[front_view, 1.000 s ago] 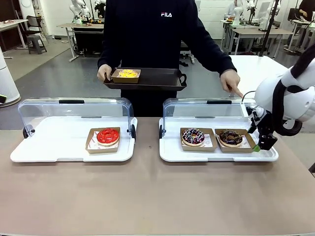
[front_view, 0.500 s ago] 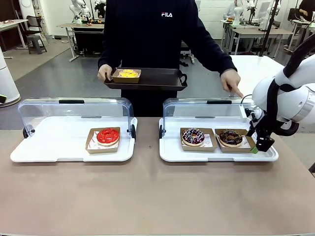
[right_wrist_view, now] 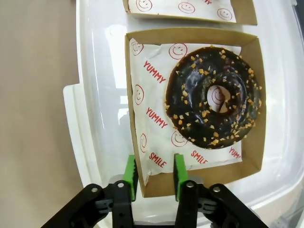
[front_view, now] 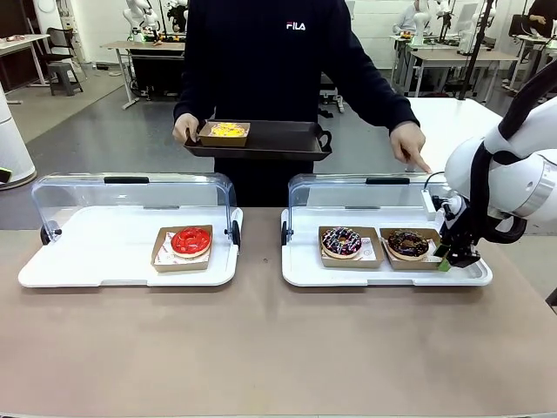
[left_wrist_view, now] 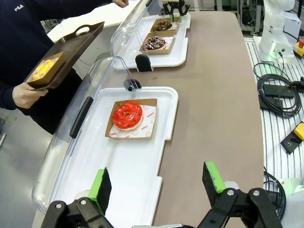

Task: Provide the desired donut to the person.
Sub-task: Pick up and lift the Paper togo box containing the Donut pointed at by the person.

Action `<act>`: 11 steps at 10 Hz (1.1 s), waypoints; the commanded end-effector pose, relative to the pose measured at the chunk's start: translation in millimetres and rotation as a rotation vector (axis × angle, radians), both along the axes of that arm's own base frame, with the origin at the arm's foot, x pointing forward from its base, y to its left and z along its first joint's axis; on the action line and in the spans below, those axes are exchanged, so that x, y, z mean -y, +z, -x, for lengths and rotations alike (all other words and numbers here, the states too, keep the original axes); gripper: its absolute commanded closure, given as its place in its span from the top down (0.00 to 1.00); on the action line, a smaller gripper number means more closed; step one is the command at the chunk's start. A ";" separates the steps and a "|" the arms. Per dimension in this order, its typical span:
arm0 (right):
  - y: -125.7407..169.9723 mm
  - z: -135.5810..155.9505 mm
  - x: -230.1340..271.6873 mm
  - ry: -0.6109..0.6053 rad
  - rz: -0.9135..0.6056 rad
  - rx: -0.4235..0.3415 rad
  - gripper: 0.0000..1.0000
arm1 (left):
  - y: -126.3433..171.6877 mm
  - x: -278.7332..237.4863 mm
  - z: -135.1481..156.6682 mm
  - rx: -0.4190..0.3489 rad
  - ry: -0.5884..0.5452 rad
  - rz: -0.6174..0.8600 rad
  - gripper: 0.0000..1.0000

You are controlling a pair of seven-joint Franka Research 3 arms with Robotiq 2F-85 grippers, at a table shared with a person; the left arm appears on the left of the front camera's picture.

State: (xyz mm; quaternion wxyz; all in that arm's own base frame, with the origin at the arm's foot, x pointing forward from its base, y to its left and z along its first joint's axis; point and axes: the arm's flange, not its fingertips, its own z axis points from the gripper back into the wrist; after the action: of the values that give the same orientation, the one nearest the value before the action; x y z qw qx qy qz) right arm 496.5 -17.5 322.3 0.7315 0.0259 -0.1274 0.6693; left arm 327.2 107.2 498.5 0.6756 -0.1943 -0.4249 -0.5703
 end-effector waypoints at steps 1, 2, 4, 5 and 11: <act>-3.6 -10.0 4.6 0.018 0.011 -0.012 0.05 | -2.9 -0.2 -0.4 0.023 -0.010 0.023 1.00; -3.3 -10.2 4.1 0.020 0.013 -0.017 0.00 | -2.9 -0.2 -0.4 0.023 -0.010 0.023 1.00; 0.8 -5.3 2.8 0.025 0.022 -0.013 0.00 | -2.9 -0.2 -0.4 0.023 -0.010 0.023 1.00; 4.1 -1.5 2.3 0.028 0.022 -0.020 0.00 | -2.9 -0.2 -0.4 0.023 -0.010 0.023 1.00; 78.5 112.3 -12.6 0.067 -0.021 0.022 0.00 | -2.9 -0.2 -0.4 0.023 -0.010 0.023 1.00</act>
State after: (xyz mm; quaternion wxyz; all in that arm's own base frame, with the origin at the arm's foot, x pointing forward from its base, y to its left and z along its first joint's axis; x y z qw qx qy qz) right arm 413.9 -8.7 381.4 0.7069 0.0304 -0.1363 0.6933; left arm 327.3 107.1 498.2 0.6759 -0.1945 -0.4246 -0.5701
